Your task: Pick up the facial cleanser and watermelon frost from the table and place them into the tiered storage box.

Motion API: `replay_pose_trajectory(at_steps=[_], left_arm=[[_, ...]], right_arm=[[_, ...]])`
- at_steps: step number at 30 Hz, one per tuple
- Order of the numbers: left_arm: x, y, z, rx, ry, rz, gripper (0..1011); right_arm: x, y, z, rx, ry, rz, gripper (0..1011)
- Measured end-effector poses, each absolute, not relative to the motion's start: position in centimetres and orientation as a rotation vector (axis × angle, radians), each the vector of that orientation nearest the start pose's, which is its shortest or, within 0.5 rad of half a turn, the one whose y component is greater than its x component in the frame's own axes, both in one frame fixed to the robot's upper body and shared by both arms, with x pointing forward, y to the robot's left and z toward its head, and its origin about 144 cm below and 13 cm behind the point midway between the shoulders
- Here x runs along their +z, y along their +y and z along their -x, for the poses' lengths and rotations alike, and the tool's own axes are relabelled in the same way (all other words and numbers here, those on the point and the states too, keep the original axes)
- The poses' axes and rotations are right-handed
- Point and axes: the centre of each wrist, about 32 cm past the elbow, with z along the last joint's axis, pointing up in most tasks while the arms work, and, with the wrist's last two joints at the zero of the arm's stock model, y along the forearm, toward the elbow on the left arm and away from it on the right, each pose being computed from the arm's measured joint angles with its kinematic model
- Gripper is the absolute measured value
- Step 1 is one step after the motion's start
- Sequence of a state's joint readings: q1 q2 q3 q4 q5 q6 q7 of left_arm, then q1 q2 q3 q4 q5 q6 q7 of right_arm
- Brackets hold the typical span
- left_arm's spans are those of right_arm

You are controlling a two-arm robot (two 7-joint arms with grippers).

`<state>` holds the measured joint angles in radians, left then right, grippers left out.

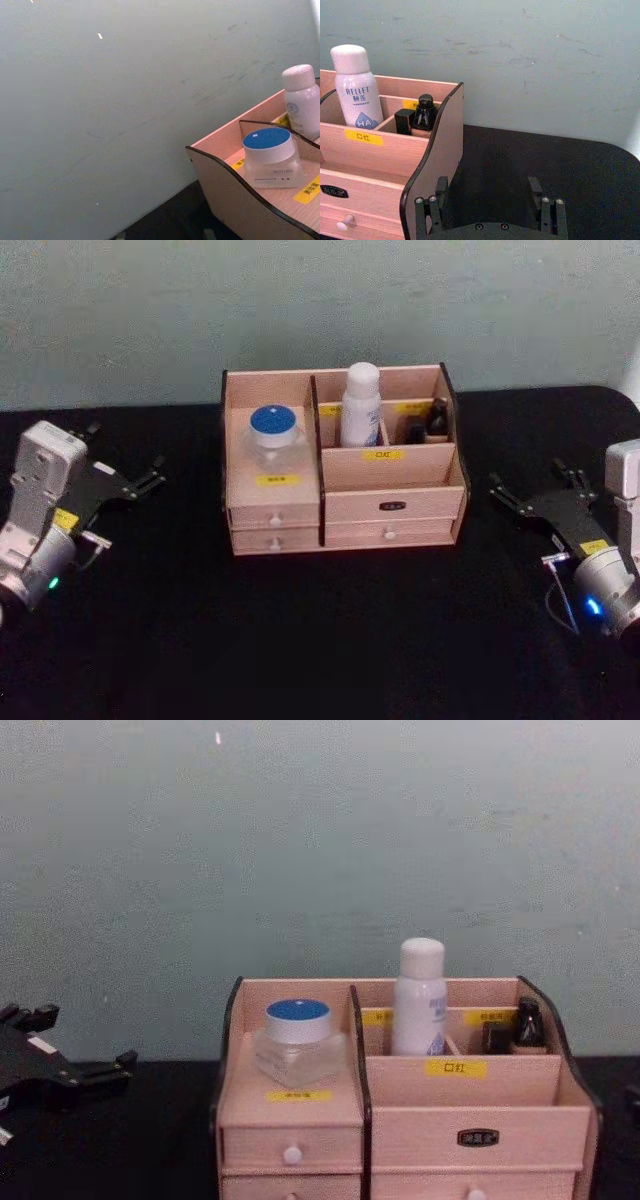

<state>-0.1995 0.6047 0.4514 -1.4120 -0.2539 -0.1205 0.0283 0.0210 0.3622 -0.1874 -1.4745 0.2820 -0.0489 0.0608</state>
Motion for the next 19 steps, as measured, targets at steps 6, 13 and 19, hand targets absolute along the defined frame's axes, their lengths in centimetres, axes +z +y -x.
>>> replay_pose_trajectory(at_steps=[6, 13, 19], left_arm=[[113.98, 30.97, -48.86, 1.248, -0.285, -0.304, 1001], [113.98, 30.97, -48.86, 1.248, -0.285, -0.304, 1001], [113.98, 30.97, -48.86, 1.248, -0.285, -0.305, 1001]], right_arm=[[111.87, -28.73, -45.8, -1.36, -0.001, 0.127, 1000], [111.88, -28.72, -45.8, -1.36, -0.001, 0.126, 1000], [111.88, -28.72, -45.8, -1.36, -0.001, 0.126, 1000]])
